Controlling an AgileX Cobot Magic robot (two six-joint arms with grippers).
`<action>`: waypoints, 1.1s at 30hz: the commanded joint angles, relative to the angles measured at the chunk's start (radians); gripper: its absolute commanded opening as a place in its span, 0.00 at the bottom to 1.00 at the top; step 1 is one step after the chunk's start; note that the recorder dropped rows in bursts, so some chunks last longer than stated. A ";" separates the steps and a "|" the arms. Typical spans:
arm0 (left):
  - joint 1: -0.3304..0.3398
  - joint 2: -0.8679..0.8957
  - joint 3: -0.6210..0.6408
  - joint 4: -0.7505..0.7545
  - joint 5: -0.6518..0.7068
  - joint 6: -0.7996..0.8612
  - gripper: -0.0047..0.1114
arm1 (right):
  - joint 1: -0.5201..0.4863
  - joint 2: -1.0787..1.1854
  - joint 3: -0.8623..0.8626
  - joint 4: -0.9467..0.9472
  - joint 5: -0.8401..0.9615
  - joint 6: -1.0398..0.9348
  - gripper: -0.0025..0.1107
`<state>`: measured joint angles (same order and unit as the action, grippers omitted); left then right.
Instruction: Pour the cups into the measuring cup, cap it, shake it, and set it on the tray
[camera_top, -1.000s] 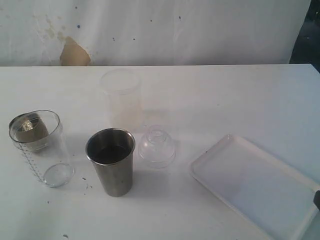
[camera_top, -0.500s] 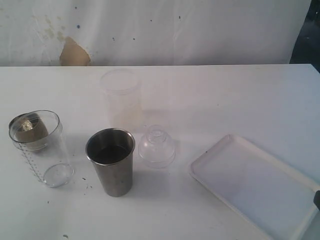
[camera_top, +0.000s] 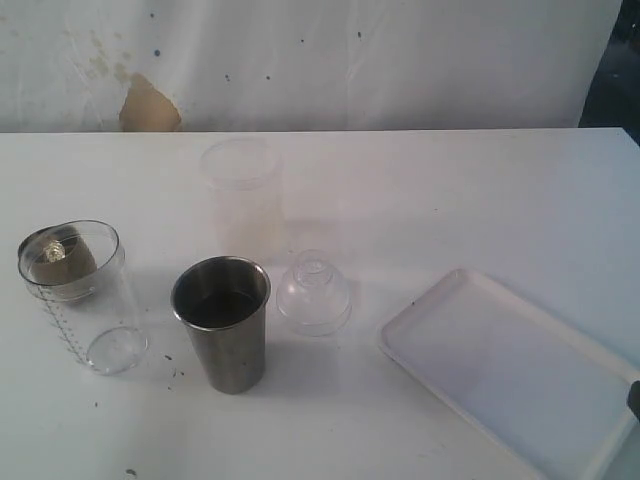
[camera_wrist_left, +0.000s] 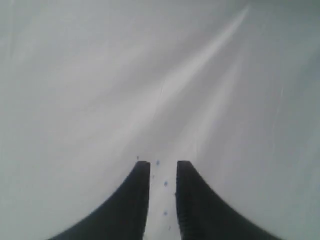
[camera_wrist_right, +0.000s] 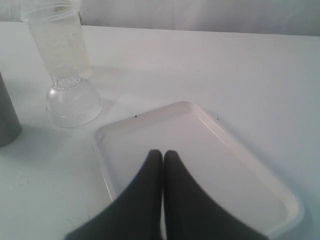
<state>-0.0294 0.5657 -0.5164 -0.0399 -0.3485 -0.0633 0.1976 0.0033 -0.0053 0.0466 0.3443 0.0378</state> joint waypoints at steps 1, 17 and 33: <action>-0.002 0.186 -0.004 0.004 0.054 0.088 0.48 | 0.001 -0.003 0.005 0.002 -0.002 0.001 0.02; 0.010 0.695 0.269 -0.202 -0.532 0.166 0.57 | 0.001 -0.003 0.005 0.002 -0.002 0.001 0.02; 0.317 1.035 0.082 0.637 -0.440 -0.199 0.57 | 0.001 -0.003 0.005 0.002 -0.002 0.001 0.02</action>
<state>0.2429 1.5739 -0.3863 0.3642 -0.7867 -0.1975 0.1976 0.0033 -0.0053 0.0466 0.3443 0.0378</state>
